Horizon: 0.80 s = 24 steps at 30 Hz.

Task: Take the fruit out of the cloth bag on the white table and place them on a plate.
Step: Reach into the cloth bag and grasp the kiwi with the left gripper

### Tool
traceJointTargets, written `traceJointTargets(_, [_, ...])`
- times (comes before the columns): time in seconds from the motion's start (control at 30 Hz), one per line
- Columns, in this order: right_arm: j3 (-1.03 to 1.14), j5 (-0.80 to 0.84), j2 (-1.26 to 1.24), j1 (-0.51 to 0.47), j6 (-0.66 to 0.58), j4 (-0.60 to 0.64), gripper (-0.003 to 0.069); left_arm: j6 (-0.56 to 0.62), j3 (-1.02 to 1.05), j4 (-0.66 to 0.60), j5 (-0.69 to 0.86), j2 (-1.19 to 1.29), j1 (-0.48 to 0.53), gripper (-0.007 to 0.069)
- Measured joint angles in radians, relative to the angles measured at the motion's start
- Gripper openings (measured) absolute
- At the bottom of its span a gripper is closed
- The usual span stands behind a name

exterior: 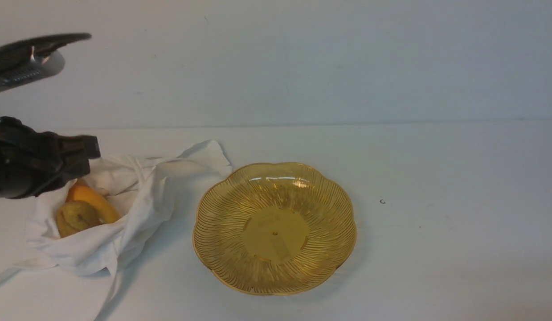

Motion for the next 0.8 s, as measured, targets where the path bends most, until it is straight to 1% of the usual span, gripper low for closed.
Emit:
traceJointTargets(0.03, [0.000,0.000,0.000,0.000,0.000,0.000,-0.0013,0.000,0.000,0.000,0.000,0.005,0.004,-0.0008])
traceJointTargets(0.1, [0.000,0.000,0.000,0.000,0.000,0.000,-0.0013,0.007,-0.030,-0.001,0.001,0.070,0.058,-0.0008])
traceJointTargets(0.2, [0.000,0.000,0.000,0.000,0.000,0.000,-0.0013,0.012,-0.035,-0.001,0.001,0.116,0.085,-0.0007])
traceJointTargets(0.33, [0.000,0.000,0.000,0.000,0.000,0.000,-0.0013,0.020,-0.037,0.001,-0.018,0.193,0.094,-0.0006])
traceJointTargets(0.47, [0.000,0.000,0.000,0.000,0.000,0.000,-0.0013,0.047,-0.037,0.001,-0.054,0.251,0.094,0.0017])
traceJointTargets(0.53, [0.000,0.000,0.000,0.000,0.000,0.000,-0.0013,0.054,-0.037,0.001,-0.083,0.292,0.094,0.0078])
traceJointTargets(0.6, [0.000,0.000,0.000,0.000,0.000,0.000,-0.0013,0.054,-0.037,0.002,-0.096,0.307,0.094,0.0120])
traceJointTargets(0.8, [0.000,0.000,0.000,0.000,0.000,0.000,-0.0013,0.055,-0.038,0.066,-0.121,0.376,0.094,0.0359])
